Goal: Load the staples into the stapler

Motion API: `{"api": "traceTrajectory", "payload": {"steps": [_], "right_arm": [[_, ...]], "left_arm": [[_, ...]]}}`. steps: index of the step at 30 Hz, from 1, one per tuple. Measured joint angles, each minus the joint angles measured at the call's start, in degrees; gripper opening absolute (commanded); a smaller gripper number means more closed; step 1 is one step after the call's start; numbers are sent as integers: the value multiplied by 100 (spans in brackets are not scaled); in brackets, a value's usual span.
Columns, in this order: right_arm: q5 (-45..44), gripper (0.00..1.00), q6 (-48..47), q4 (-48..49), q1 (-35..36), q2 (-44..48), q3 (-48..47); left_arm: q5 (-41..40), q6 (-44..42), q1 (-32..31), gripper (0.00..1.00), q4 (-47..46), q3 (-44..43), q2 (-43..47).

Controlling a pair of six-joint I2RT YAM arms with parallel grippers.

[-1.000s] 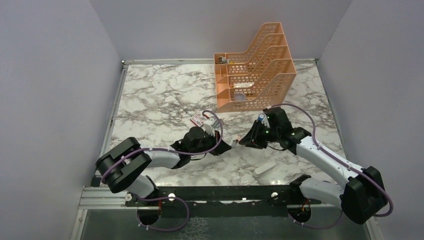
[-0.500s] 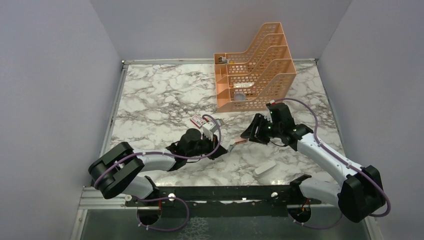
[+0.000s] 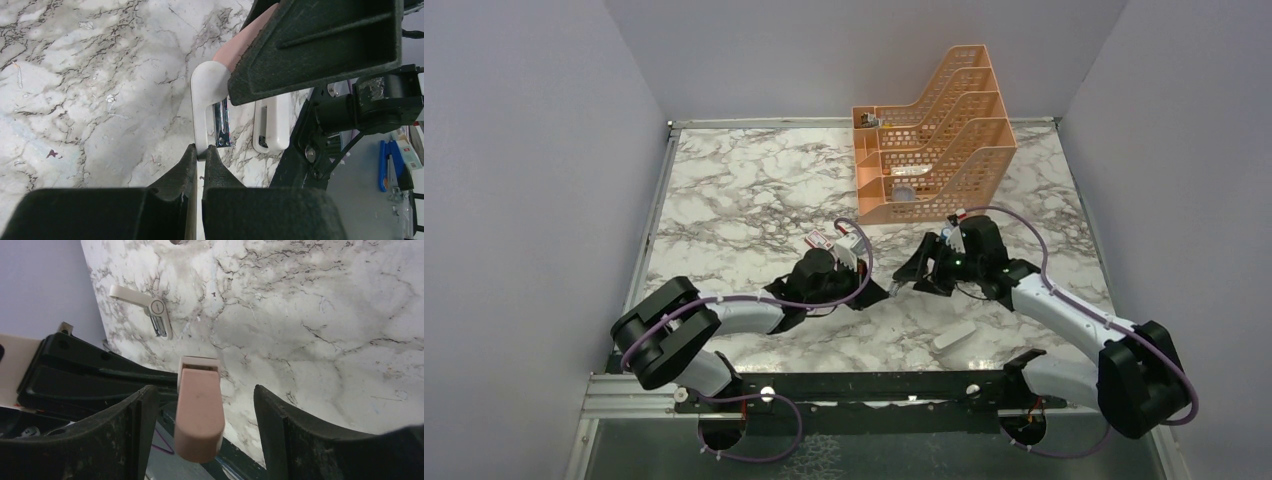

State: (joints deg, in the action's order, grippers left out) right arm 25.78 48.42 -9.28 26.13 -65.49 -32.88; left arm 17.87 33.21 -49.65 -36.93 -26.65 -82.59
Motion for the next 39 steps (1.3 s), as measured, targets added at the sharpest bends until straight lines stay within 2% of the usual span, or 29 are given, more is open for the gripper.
{"api": "traceTrajectory", "payload": {"steps": [9, 13, 17, 20, 26, 31, 39], "right_arm": [[-22, 40, 409, 708, 0, -387, 179], [-92, 37, 450, 752, 0, -393, 170], [-404, 37, 243, 271, 2, -407, -24], [-763, 38, -142, -422, 0, -487, -396], [-1414, 38, -1117, -1888, 0, -1043, -1453], [-1952, 40, -1517, -2710, 0, -1438, -1788], [-2645, 41, -1709, -3246, -22, -1919, -2103]], "left_arm": [[76, 61, -37, 2, 17, -68, -192], [74, 63, -37, 29, 15, -109, -212], [70, 66, -37, 57, 15, -111, -352], [17, 68, -37, 68, 20, -109, -378], [-306, -17, -37, 72, 17, -107, -354], [-365, -149, -37, 72, 17, -109, -328], [-271, -404, -37, 72, 142, -271, -330]]}}
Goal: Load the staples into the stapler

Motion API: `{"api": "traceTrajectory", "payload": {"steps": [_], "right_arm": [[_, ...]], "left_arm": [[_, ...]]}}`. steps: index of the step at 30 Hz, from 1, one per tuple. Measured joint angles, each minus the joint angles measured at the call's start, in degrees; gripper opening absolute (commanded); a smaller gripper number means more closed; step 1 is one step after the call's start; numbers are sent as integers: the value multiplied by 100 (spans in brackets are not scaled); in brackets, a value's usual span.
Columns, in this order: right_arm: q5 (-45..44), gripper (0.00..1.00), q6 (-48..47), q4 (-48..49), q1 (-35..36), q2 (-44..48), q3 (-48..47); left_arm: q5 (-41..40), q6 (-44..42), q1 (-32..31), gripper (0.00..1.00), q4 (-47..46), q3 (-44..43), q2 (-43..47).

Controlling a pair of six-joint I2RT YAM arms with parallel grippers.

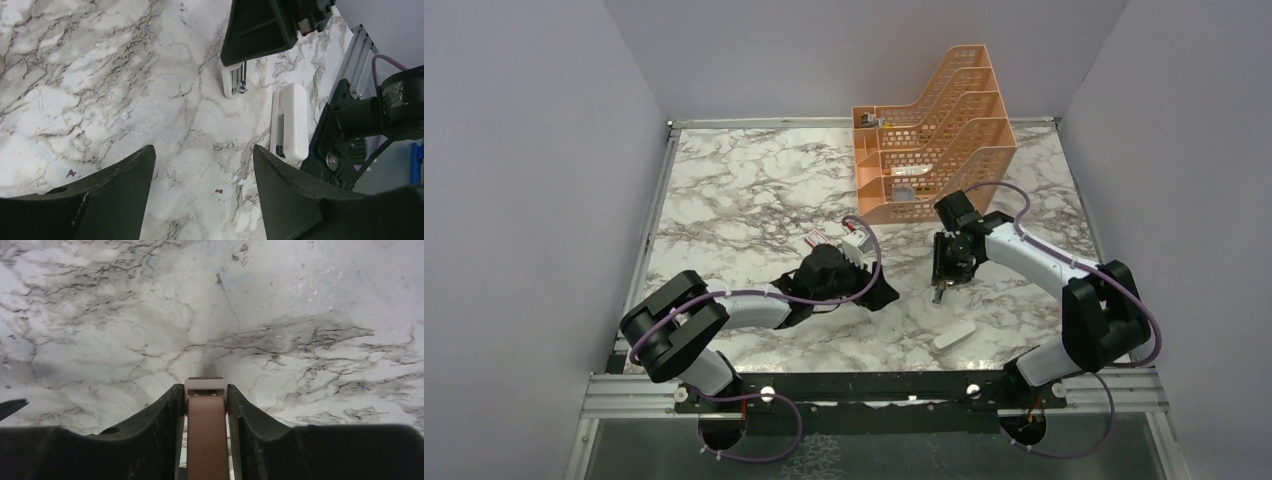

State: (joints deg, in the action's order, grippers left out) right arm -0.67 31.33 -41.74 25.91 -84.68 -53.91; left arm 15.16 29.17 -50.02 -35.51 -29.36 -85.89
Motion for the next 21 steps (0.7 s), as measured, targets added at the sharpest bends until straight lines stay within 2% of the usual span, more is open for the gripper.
{"api": "traceTrajectory", "payload": {"steps": [8, 21], "right_arm": [[-247, 43, -168, -116, -59, -527, -216], [-267, 43, -229, -101, -118, -608, -225]], "left_arm": [[201, -319, 0, 73, 197, -140, 7], [188, -741, 0, 73, 625, -140, 286]]}}
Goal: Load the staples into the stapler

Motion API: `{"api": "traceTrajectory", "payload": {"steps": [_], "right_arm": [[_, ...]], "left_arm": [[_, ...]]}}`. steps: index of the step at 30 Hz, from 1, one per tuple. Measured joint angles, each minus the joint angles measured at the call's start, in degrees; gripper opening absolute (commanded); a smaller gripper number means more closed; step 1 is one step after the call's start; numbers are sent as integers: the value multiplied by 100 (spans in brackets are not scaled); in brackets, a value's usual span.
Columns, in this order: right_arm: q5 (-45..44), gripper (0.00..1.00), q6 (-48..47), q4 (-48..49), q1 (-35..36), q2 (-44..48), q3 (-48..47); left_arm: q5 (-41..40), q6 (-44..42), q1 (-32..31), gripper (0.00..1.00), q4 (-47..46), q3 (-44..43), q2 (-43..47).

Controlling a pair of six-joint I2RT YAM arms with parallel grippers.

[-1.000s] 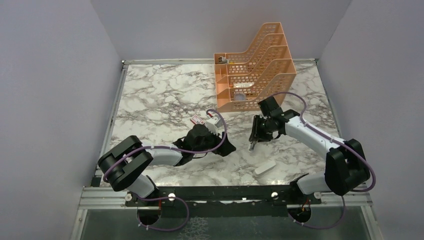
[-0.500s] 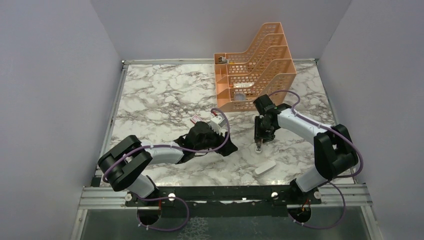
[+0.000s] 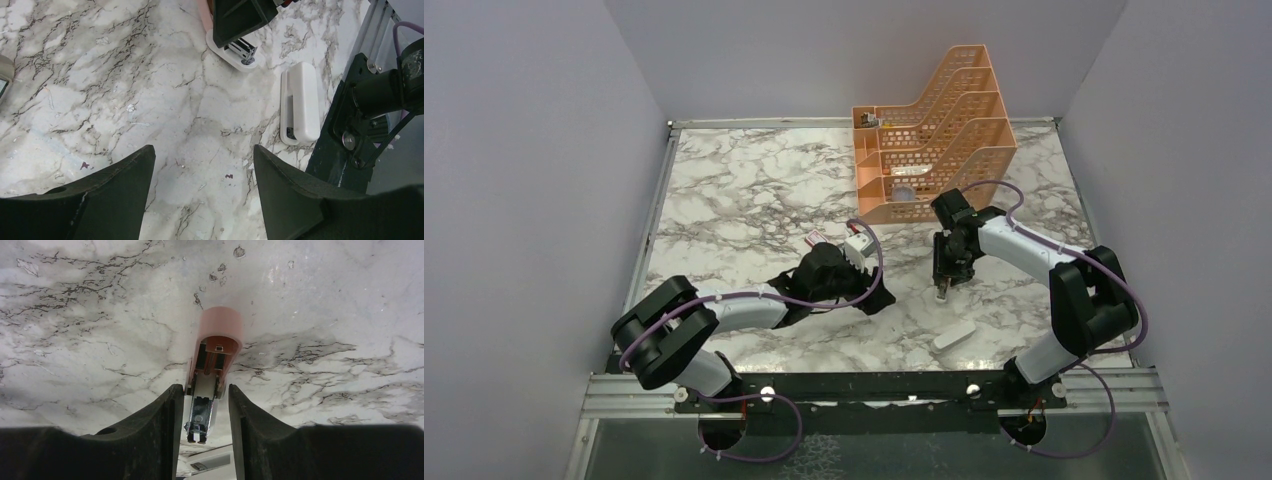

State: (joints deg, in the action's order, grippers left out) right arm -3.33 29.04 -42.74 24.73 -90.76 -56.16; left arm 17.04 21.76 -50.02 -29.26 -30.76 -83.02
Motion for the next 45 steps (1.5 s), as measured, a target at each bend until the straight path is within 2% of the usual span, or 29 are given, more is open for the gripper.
{"api": "traceTrajectory", "payload": {"steps": [13, 21, 31, 39, 45], "right_arm": [[-26, 51, 4, 2, 0, 17, 2], [-11, 59, 13, -7, 0, 168, 11], [-55, 63, 522, -376, -2, 1661, 146], [-164, 63, 1716, -1257, -9, 3108, 973], [439, 63, 2608, -1191, -9, 3770, 1827]], "left_arm": [[-98, -66, 0, 74, 162, 0, 2], [-105, -66, 0, 73, 197, -2, 2], [-111, -63, 0, 73, 247, -107, 4], [-387, -57, 0, 74, 428, -188, 164], [-699, 11, 0, 74, 544, -256, 170]]}}
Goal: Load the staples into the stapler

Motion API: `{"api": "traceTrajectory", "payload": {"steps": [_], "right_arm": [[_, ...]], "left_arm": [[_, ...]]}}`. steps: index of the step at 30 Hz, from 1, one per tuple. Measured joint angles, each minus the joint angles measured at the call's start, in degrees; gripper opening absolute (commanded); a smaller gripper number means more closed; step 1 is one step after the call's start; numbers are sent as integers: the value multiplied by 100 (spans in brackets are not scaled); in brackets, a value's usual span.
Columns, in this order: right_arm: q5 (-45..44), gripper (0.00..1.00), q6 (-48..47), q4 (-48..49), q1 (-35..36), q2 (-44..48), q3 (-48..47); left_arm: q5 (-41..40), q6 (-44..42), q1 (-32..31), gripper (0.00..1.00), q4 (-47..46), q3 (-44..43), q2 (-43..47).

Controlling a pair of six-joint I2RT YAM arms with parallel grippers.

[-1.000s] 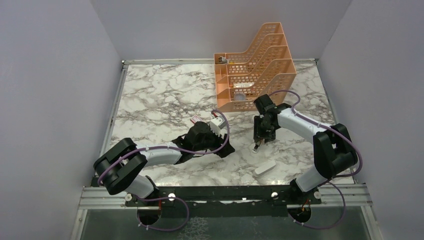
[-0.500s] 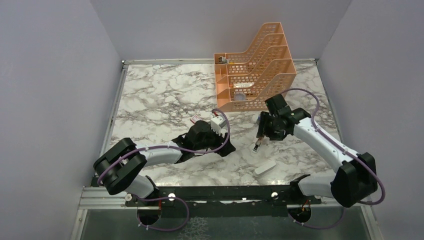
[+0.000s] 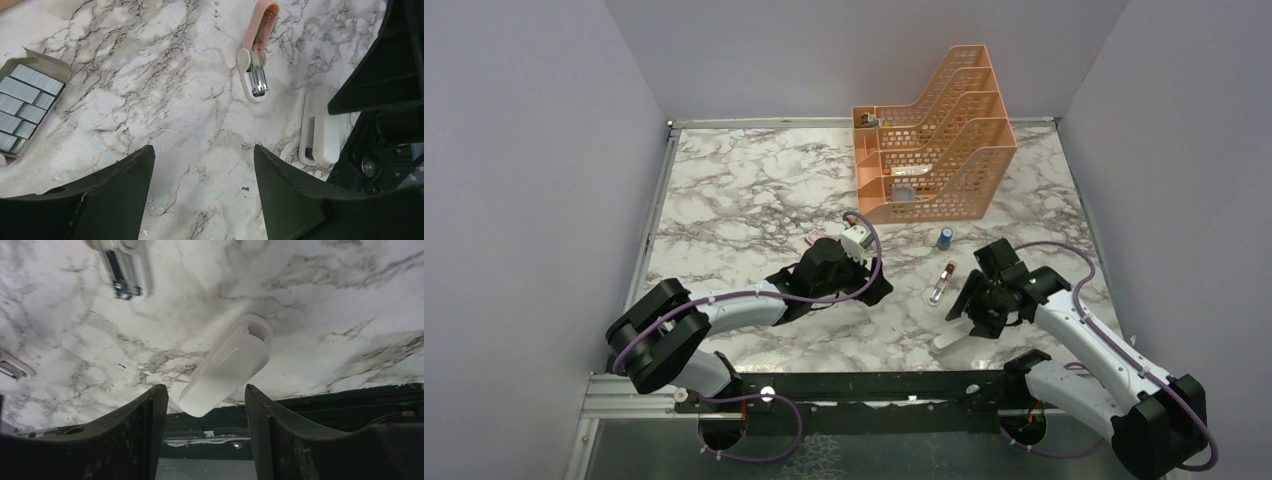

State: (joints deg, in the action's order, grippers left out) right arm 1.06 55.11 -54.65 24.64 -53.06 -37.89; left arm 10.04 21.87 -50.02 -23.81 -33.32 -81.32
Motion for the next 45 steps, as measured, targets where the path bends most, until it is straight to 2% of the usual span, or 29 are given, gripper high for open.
{"api": "traceTrajectory", "payload": {"steps": [4, 9, 16, 22, 28, 34, 41, 45], "right_arm": [[387, 65, 442, 103, 0, -46, 540], [501, 63, 616, 254, 0, -214, 610], [597, 39, 476, 767, 4, -745, 713], [621, 34, 319, 1058, 345, -846, 688], [424, 34, 389, 1172, 1421, -911, 304], [9, 35, 293, 1342, 2361, -1663, -575], [-181, 37, -466, 1685, 2428, -3097, -1458], [-341, 40, -765, 1840, 2428, -3620, -1768]], "left_arm": [[-127, 42, 0, 74, 11, 0, 0], [-240, 66, 0, 74, 61, 0, 0], [-402, 103, 0, 74, 240, -39, 0], [-824, 282, 2, 75, 892, -573, 28], [-1497, 535, 4, 76, 1311, -881, 238], [-2133, 1008, 57, 76, 1762, -901, 289], [-2715, 1486, 94, 76, 2109, -754, 857], [-2977, 1698, 107, 76, 2205, -516, 1255]]}}
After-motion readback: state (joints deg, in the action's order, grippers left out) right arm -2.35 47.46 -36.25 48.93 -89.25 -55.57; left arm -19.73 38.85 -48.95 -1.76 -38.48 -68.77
